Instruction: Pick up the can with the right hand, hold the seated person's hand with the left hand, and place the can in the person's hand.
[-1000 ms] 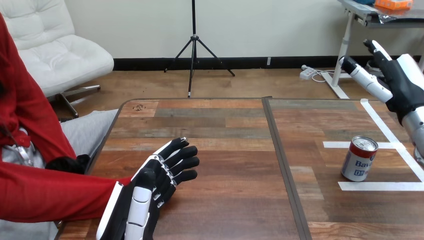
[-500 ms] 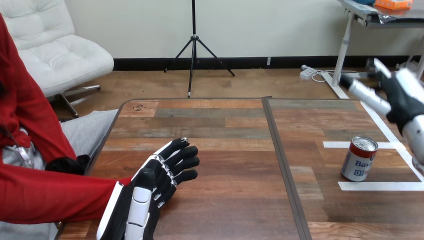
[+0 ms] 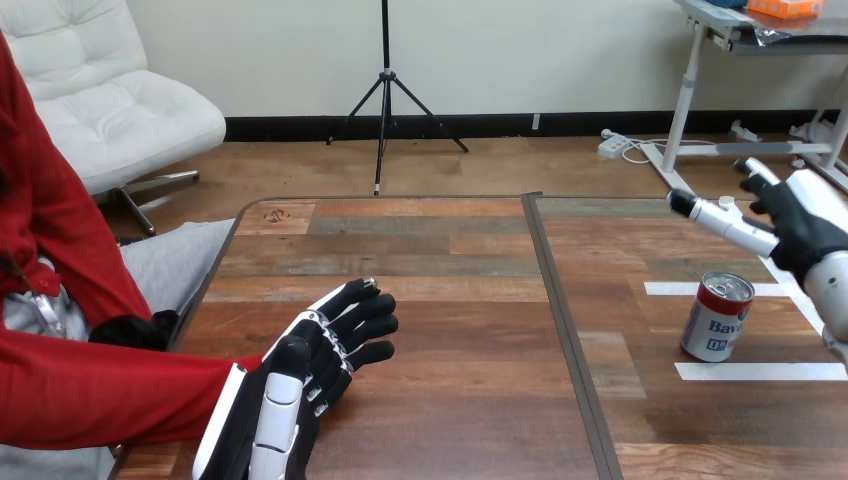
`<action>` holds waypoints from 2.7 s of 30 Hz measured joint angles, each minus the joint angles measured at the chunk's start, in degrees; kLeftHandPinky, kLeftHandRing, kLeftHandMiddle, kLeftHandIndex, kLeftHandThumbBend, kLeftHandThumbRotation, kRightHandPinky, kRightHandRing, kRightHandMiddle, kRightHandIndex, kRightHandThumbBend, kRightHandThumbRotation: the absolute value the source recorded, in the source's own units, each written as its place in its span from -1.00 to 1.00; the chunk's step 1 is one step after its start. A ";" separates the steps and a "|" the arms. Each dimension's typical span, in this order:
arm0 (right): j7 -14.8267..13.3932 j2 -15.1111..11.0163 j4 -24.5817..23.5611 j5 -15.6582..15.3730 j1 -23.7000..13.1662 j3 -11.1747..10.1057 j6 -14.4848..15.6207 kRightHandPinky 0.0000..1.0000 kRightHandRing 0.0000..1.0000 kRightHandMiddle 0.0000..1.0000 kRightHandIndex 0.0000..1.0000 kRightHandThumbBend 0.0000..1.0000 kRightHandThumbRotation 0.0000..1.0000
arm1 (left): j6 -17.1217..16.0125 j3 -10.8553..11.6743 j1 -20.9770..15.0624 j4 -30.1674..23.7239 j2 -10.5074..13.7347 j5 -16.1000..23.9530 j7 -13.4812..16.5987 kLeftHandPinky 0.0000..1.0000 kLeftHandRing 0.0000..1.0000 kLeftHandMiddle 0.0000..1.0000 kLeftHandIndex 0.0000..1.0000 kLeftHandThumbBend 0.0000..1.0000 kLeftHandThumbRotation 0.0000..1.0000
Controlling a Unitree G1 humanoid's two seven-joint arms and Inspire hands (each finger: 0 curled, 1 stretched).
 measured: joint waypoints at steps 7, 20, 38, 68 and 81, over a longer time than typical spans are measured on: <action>0.05 0.17 0.65 0.09 0.04 0.05 0.23 0.44 0.74 0.84 0.88 0.91 0.68 | 0.03 0.20 -0.09 0.00 0.00 0.01 -0.03 0.51 0.59 0.59 0.59 0.30 1.00; 0.11 0.31 1.37 0.25 1.33 0.19 1.04 0.50 0.78 0.86 0.88 0.89 0.57 | 0.08 0.64 -0.11 0.00 0.01 -0.03 -0.40 0.51 0.59 0.59 0.59 0.29 1.00; 0.11 1.19 2.43 0.36 4.25 0.21 1.60 0.51 0.77 0.85 0.86 0.94 0.49 | 0.24 1.40 -0.12 -0.01 0.01 -0.05 -0.91 0.50 0.58 0.58 0.58 0.30 1.00; 1.97 2.34 2.84 0.55 4.96 0.30 2.40 0.50 0.75 0.84 0.82 1.00 0.23 | 0.29 1.53 -0.22 -0.02 0.01 -0.52 -2.19 0.46 0.57 0.57 0.58 0.26 1.00; 2.01 2.34 2.76 1.36 4.92 -0.02 3.53 -0.06 0.25 0.40 0.72 1.00 -0.14 | 0.29 1.59 -0.29 -0.02 0.01 -0.90 -2.33 0.46 0.56 0.57 0.58 0.26 1.00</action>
